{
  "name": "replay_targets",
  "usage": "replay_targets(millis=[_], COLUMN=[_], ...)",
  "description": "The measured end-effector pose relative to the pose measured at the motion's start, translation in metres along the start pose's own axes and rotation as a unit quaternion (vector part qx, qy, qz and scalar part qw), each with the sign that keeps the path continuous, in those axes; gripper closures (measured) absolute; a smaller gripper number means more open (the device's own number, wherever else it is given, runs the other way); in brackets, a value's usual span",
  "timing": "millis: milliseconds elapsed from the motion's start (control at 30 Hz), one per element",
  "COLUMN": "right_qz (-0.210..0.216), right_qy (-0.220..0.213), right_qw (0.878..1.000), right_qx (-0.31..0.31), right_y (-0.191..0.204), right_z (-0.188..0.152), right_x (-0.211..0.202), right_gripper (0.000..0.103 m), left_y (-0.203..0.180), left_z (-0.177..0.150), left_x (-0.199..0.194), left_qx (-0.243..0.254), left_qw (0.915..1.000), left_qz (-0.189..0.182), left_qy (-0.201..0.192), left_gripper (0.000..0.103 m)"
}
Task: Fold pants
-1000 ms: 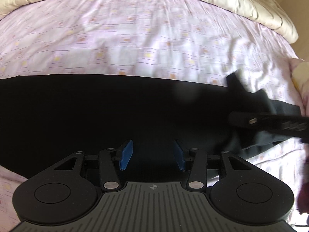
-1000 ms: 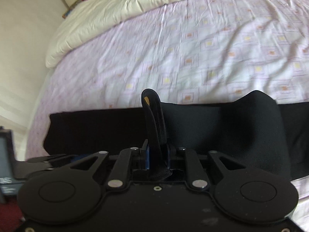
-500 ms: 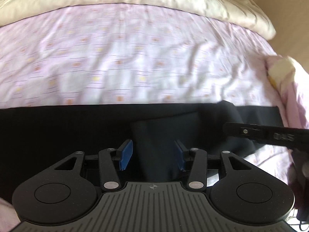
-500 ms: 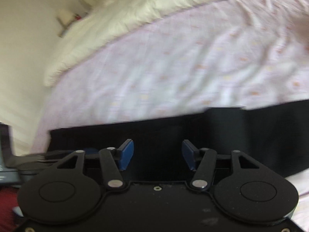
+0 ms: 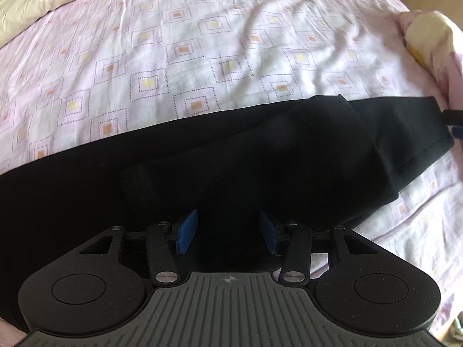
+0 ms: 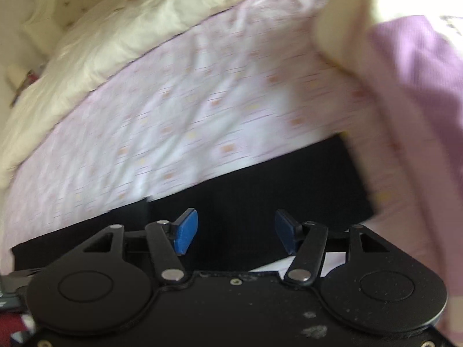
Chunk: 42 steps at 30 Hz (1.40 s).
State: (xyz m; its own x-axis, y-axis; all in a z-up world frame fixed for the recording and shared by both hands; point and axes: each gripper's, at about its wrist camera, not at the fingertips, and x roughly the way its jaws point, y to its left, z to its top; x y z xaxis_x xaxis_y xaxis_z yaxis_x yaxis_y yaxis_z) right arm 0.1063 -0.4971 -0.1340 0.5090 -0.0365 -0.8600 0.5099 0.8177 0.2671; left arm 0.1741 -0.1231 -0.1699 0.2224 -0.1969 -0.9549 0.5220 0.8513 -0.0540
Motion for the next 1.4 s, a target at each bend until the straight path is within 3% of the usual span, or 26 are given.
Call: replay_targets(millis=[100, 333, 367, 400, 467, 533, 633, 733, 833, 933, 1033, 1100, 1300, 1400], right_qz=[-0.021, -0.027, -0.012, 0.003, 0.049, 0.049, 0.05, 0.079, 0.132, 0.185, 0.22, 0.22, 0.173, 0.138], right_qy=[0.006, 0.063, 0.069, 0.072, 0.092, 0.089, 0.062, 0.027, 0.009, 0.008, 0.028, 0.044, 0.109, 0.126], right_qw=[1.0, 0.998, 0.997, 0.997, 0.995, 0.995, 0.996, 0.995, 0.987, 0.976, 0.967, 0.964, 0.962, 0.962], right_qx=[-0.003, -0.014, -0.012, -0.012, 0.007, 0.001, -0.027, -0.062, -0.092, -0.113, -0.125, -0.143, -0.181, -0.198], right_y=[-0.034, -0.068, -0.07, -0.07, -0.073, -0.066, -0.041, -0.002, 0.045, 0.097, 0.146, 0.18, 0.252, 0.266], right_z=[0.016, 0.036, 0.036, 0.035, 0.035, 0.036, 0.037, 0.037, 0.03, 0.016, -0.003, -0.02, -0.075, -0.095], right_x=[0.009, 0.053, 0.057, 0.058, 0.061, 0.055, 0.029, -0.01, -0.044, -0.058, -0.051, -0.033, 0.04, 0.062], right_gripper=[0.028, 0.028, 0.033, 0.058, 0.086, 0.087, 0.087, 0.087, 0.087, 0.087, 0.086, 0.086, 0.086, 0.085], left_y=[-0.002, -0.004, -0.004, -0.004, -0.004, -0.004, -0.002, 0.007, 0.017, 0.033, 0.059, 0.078, 0.122, 0.143], left_z=[0.001, 0.003, 0.004, 0.004, 0.003, 0.003, 0.003, 0.001, 0.0, -0.003, -0.01, -0.016, -0.043, -0.06], left_x=[-0.001, -0.001, -0.001, -0.001, -0.001, -0.001, -0.001, -0.004, -0.012, -0.03, -0.05, -0.059, -0.077, -0.082], left_qx=[-0.001, 0.001, 0.001, 0.0, 0.001, 0.004, 0.002, -0.011, -0.029, -0.059, -0.098, -0.119, -0.133, -0.14], left_qw=[1.0, 1.0, 1.0, 1.0, 1.0, 1.0, 0.9999, 0.9994, 0.998, 0.9957, 0.9908, 0.988, 0.9868, 0.9866], left_qz=[0.001, 0.002, 0.002, 0.002, 0.0, -0.003, -0.012, -0.03, -0.046, -0.03, -0.026, -0.026, -0.005, -0.004], left_qy=[0.0, 0.002, 0.002, 0.001, -0.003, -0.004, -0.009, -0.017, -0.031, -0.065, -0.089, -0.095, -0.092, -0.084], left_gripper=[0.056, 0.055, 0.054, 0.053, 0.051, 0.049, 0.049, 0.049, 0.05, 0.05, 0.05, 0.05, 0.05, 0.05])
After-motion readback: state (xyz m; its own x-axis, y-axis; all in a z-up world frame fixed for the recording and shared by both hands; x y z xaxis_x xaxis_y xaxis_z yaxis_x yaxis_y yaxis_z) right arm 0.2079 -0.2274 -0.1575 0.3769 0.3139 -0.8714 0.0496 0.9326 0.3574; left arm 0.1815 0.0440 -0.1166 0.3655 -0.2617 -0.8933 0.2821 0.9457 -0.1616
